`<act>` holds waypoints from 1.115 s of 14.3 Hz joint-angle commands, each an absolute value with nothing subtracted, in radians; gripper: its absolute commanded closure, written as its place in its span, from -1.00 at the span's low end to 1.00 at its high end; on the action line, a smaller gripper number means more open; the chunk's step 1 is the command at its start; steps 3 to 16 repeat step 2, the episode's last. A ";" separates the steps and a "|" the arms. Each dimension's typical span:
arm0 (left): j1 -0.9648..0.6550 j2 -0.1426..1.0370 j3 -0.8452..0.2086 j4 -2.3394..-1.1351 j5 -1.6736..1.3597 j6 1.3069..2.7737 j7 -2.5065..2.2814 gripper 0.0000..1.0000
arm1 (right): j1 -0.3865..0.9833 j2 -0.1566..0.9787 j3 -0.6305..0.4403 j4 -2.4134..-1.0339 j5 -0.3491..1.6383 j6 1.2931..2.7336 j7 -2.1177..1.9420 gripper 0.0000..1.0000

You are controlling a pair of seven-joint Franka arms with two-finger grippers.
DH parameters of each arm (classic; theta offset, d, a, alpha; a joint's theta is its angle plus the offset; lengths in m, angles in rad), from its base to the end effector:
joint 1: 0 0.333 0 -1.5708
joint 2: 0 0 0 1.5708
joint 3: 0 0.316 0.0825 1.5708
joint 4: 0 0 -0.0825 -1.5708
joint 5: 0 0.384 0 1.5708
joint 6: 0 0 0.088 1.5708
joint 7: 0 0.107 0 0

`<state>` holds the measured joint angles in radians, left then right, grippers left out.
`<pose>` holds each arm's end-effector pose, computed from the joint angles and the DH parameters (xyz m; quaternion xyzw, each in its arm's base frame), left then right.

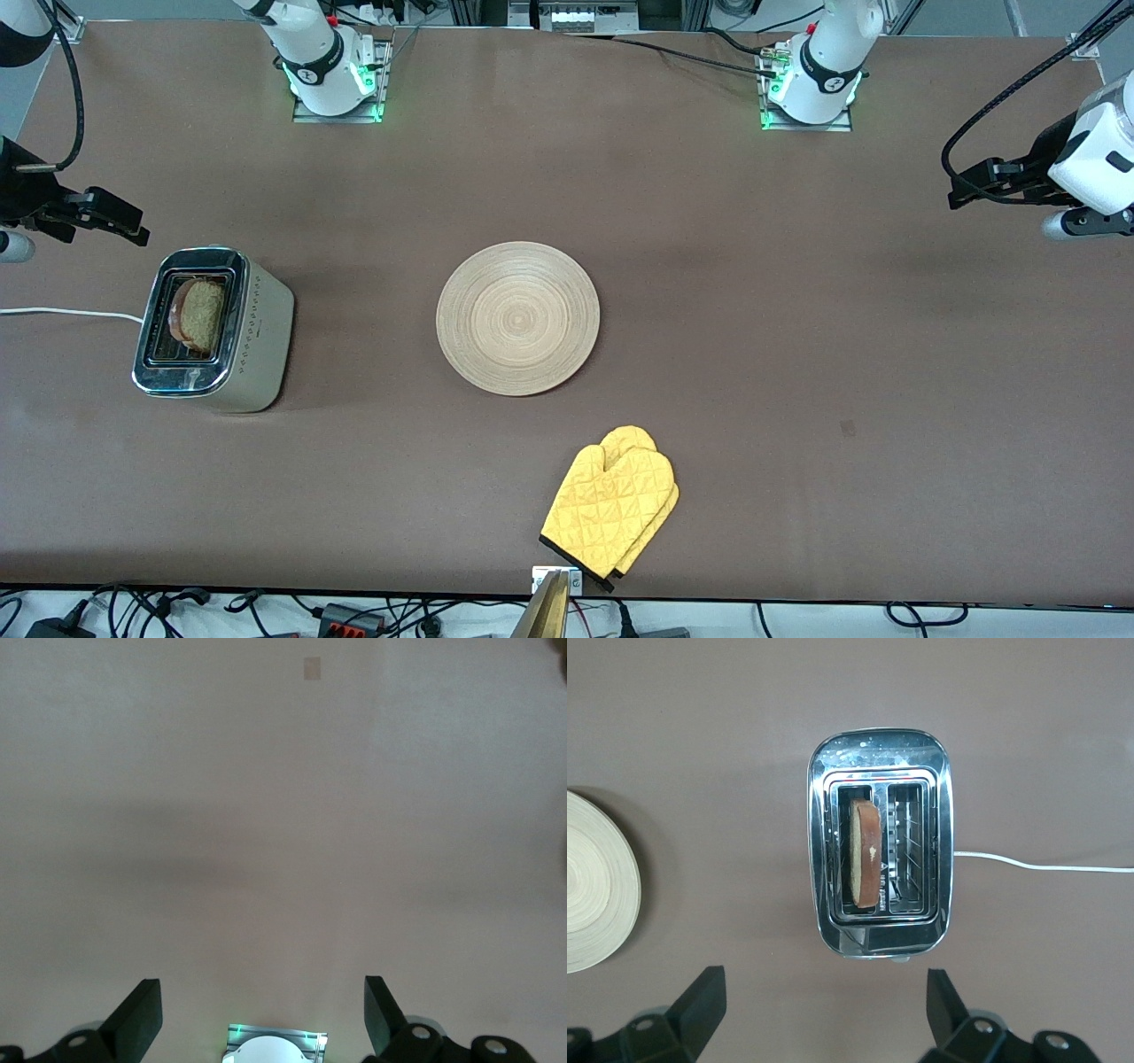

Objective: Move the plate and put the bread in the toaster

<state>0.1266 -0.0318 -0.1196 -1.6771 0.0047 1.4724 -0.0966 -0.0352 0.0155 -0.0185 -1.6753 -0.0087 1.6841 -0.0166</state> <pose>0.5298 0.0033 0.5845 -0.9949 -0.0518 0.0862 0.0081 0.5649 -0.0311 0.5760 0.9998 -0.0180 -0.0035 0.0043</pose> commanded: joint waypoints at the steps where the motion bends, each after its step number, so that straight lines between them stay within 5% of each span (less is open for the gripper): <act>1: 0.129 -0.038 -0.120 -1.674 -0.006 1.462 -0.092 -1.00 | -0.049 -0.009 -0.006 -1.697 -0.011 1.684 -0.020 -1.00; 16: 0.129 -0.038 -0.120 -1.674 -0.006 1.462 -0.092 -1.00 | -0.048 -0.009 -0.006 -1.697 -0.011 1.684 -0.020 -1.00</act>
